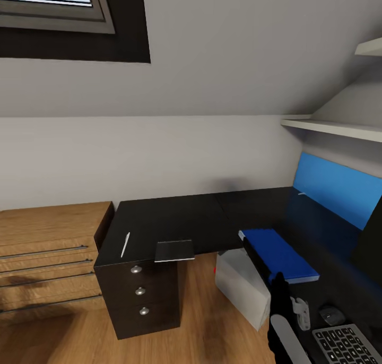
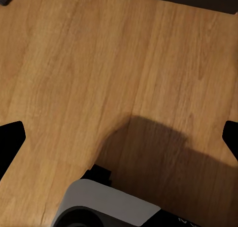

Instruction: In the bedroom, organize the workspace by keeping the computer under the desk, ensuring the monitor is on the desk, placing the keyboard on the desk next to the monitor, placing the mouse on the desk next to the keyboard, moving the folder from the swivel chair onto the desk next to the mouse, stacking the notebook on top of the folder with the pen on top of the notebook, and positioning the swivel chair next to the desk.

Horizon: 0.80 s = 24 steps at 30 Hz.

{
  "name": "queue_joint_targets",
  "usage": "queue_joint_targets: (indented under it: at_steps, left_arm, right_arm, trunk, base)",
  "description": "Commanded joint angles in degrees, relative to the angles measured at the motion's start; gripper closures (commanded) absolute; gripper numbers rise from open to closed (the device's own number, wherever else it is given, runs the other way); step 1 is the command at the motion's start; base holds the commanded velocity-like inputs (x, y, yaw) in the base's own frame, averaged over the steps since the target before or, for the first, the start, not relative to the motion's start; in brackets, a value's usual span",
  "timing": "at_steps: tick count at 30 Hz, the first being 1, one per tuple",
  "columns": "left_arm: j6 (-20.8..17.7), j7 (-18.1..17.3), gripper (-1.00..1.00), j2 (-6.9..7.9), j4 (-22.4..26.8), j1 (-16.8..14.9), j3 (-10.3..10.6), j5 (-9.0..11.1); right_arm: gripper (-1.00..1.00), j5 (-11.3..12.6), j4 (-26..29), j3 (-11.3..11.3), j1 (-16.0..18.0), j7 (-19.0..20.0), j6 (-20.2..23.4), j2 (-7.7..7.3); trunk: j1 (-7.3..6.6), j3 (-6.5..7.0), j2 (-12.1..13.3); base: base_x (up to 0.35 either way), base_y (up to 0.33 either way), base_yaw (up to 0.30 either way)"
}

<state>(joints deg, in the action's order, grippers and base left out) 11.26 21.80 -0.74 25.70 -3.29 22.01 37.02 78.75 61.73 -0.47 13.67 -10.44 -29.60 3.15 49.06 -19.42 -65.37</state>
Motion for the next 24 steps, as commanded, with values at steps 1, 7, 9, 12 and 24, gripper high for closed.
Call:
queue_joint_targets:
  at_steps: [1, 7, 9, 12, 24]
  left_arm:
    - [0.3, 0.4, -1.0, 0.04, 0.0, 0.0, 0.5, 0.6]
    - [0.3, 0.4, -1.0, 0.04, 0.0, -0.1, 0.5, 0.6]
    - [0.3, 0.4, -1.0, 0.04, 0.0, -0.1, 0.5, 0.6]
    - [0.3, 0.4, -1.0, 0.04, 0.1, 0.0, 0.5, 0.6]
    - [0.3, 0.4, -1.0, 0.04, 0.1, 0.0, 0.5, 0.7]
  right_arm:
    - [1.0, -0.1, -0.4, -0.1, 0.0, -0.2, -0.1, 0.02]
    - [1.0, -0.3, -1.0, -0.1, 0.0, -0.4, -0.3, -0.07]
    - [1.0, -0.3, -1.1, -0.1, 0.0, -0.5, -0.7, -0.1]
    - [1.0, -0.4, -1.2, -0.1, 0.1, -0.5, -0.9, -0.14]
    - [1.0, -0.5, -1.5, -0.1, 0.1, -0.7, -1.1, -1.13]
  trunk:
    - [0.0, -0.07, 0.0]
    - [0.0, -0.07, 0.0]
    - [0.0, -0.07, 0.0]
    - [0.0, -0.07, 0.0]
    - [0.0, -0.07, 0.0]
  base:
    - [0.0, 0.0, 0.0]
    - [0.0, 0.0, 0.0]
    - [0.0, 0.0, 0.0]
    - [-0.002, -0.009, 0.0]
    - [-0.05, -0.128, 0.0]
